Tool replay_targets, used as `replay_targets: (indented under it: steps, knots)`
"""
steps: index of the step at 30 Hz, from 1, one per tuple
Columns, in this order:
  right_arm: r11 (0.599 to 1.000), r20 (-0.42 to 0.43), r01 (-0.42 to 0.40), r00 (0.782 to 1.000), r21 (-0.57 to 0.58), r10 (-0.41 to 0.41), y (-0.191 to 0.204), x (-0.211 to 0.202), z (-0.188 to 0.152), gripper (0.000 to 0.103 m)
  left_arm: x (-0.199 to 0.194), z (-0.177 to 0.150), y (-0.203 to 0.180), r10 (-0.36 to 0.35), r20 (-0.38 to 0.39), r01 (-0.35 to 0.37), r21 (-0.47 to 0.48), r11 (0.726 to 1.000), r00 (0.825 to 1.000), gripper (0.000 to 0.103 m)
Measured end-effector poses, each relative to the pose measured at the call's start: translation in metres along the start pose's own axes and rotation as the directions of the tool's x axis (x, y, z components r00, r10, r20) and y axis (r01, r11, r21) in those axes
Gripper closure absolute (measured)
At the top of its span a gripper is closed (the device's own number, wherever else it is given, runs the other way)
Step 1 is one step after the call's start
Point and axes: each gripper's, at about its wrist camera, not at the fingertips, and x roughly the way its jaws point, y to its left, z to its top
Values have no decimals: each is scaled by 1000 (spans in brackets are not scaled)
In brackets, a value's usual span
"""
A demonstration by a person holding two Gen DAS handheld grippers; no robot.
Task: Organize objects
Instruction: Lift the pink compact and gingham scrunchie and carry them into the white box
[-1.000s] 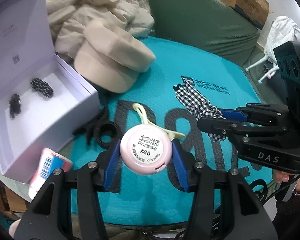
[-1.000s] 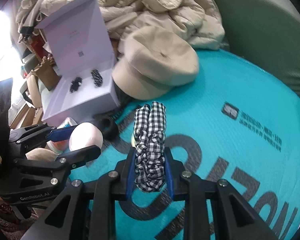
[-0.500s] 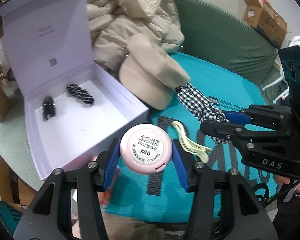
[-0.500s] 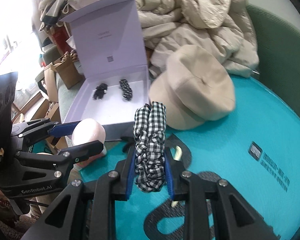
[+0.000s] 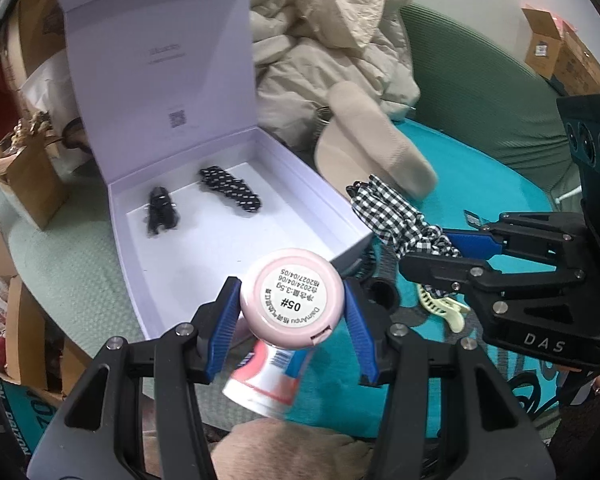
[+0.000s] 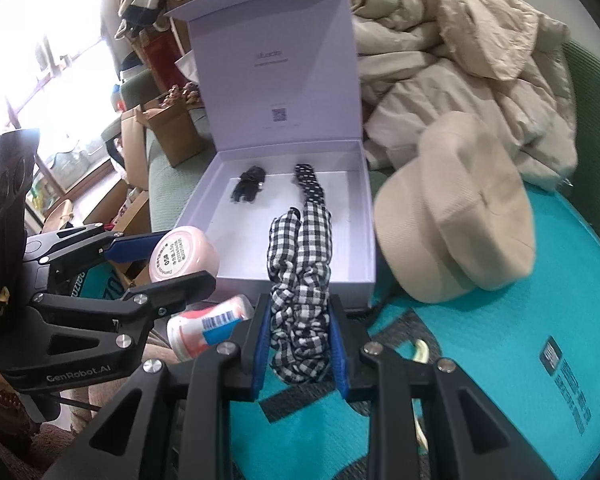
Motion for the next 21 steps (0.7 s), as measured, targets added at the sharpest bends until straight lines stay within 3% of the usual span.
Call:
replay_targets:
  steps: [21]
  knots:
    - [998,-19,-48,999,-40,48,7,47,44,77,31,11,52,34,-24,-36,-70,997,999,54]
